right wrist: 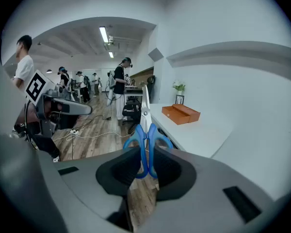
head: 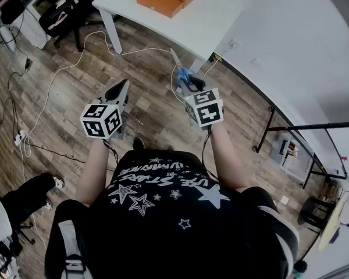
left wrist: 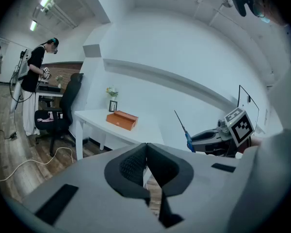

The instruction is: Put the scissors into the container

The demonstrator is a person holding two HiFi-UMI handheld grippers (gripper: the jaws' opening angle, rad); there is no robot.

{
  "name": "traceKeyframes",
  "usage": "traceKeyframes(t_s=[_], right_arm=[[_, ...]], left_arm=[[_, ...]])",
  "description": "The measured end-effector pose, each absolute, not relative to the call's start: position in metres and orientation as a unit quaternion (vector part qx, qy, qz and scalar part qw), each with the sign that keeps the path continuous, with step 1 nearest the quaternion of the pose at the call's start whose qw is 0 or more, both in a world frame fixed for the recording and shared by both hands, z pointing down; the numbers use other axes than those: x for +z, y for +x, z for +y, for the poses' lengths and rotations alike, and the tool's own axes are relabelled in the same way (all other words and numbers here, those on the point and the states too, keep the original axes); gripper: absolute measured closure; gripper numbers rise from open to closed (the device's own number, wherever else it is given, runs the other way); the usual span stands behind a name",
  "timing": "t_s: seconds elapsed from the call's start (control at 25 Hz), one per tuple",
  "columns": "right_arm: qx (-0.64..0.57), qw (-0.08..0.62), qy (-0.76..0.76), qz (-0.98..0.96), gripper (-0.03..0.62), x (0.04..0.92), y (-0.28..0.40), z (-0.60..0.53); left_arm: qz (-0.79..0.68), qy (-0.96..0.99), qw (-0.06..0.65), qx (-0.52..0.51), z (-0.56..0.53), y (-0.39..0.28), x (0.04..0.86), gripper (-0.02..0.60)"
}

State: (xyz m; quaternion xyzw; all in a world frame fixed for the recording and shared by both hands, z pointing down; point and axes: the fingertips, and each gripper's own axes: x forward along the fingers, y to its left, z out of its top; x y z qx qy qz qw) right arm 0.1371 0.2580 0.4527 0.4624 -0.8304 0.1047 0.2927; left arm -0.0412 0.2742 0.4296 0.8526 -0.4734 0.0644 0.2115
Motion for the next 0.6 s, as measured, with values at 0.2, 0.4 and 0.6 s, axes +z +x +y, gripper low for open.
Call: traceKeyframes(t_s=[0.2, 0.4, 0.6], right_arm=[[0.108, 0.295, 0.463, -0.829, 0.493, 0.455, 0.130, 0.255], [0.114, 0.299, 0.467, -0.824, 0.493, 0.461, 0.124, 0.250], [0.122, 0.300, 0.477, -0.817, 0.493, 0.466, 0.105, 0.244]], left_arm=[[-0.470, 0.854, 0.214, 0.067, 0.269, -0.046, 0.432, 0.563], [-0.464, 0.856, 0.218, 0.070, 0.264, -0.053, 0.438, 0.563], [-0.463, 0.855, 0.223, 0.071, 0.259, -0.078, 0.443, 0.563]])
